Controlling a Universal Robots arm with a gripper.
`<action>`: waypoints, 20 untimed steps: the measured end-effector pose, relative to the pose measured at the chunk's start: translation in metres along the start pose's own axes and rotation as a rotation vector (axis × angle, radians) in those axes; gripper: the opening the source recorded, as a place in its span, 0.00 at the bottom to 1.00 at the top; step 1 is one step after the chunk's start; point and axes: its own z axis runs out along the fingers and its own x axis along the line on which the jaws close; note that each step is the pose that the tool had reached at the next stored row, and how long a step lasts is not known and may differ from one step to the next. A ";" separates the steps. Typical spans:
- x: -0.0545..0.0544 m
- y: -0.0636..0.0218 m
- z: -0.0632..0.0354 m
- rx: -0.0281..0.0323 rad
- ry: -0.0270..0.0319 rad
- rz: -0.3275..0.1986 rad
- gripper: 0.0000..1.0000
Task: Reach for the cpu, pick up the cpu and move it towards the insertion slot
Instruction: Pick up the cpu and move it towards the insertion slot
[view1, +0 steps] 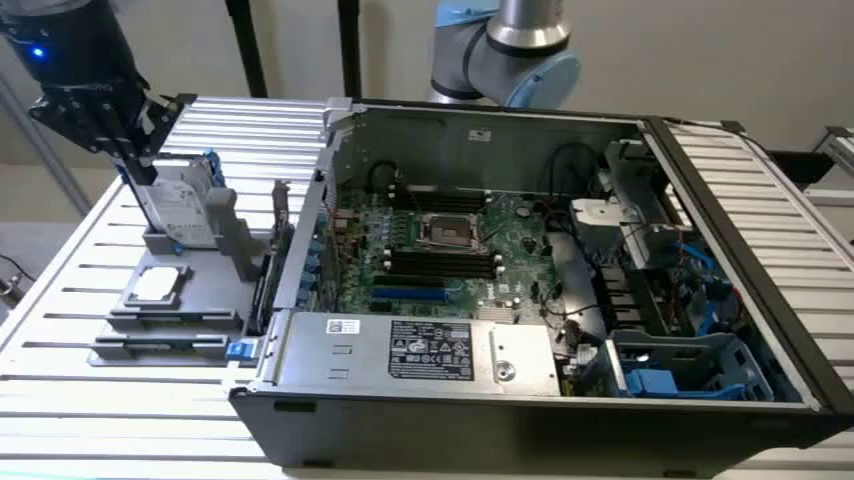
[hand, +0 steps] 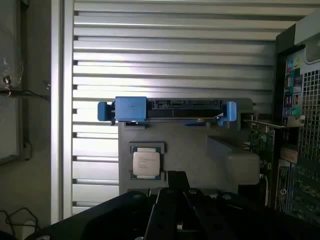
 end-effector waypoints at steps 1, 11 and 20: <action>0.000 0.0000 0.0000 0.0000 0.0000 0.000 0.11; 0.000 0.0000 0.0000 0.0000 0.0000 0.000 0.11; 0.008 -0.0008 0.0000 0.0000 0.0000 0.000 0.11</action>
